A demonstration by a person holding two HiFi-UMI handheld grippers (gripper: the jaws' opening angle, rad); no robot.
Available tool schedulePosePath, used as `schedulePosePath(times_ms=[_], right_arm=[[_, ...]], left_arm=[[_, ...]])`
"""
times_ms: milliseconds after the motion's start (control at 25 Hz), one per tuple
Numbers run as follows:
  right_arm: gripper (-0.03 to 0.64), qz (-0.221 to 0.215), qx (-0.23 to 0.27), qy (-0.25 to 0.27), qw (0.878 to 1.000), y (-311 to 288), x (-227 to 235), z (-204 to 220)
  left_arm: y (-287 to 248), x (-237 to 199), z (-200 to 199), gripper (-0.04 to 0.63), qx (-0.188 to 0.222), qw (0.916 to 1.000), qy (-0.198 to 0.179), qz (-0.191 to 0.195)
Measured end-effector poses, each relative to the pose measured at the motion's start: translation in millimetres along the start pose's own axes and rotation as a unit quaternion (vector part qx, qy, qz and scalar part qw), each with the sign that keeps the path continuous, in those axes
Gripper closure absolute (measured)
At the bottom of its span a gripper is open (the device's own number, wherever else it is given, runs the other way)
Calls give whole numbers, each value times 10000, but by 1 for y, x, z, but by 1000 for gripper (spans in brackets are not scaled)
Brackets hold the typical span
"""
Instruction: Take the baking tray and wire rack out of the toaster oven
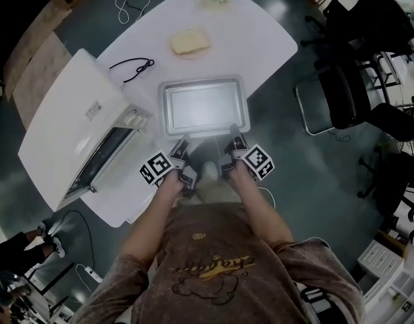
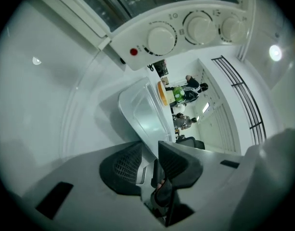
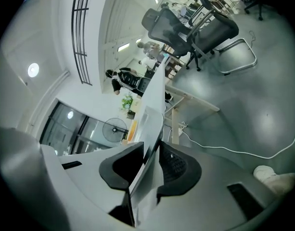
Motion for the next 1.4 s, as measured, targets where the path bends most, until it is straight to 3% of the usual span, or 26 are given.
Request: schedulePosePath(times_ms=[280,480,760,880,1120,1400], right_arm=[[532,196,-71,98,9997,-11,9,0],[440,-1,-341,232,9991,-13,6,9],[423,207,-701,701,9949,16,-6,39],[422,44,-968,965,9906,23,-24,55],[422,-764,-1588,1283,9760,-6,-84,99],[422,-1509,-2510,1754,9399,-61,-157,159]], left_arm=[[28,-4,17,500,167,9998,84,-105],[52,0,9,499,495,9986,-116,163],[91,6,-4,466,892,9937,-479,480],[114,7,-7,444,1150,9899,-566,607],[180,0,-14,416,2076,9735,-636,724],[257,-14,-22,416,3278,9419,-450,581]])
Point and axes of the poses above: the fingertips, and each gripper's own axes: y backward along the fingers, x to its right, z out of its underside, the point moved 9 cm from there along y, backward along the fingers, and after that the axes turned 12 degrees about -x, right-handed, at the moved point
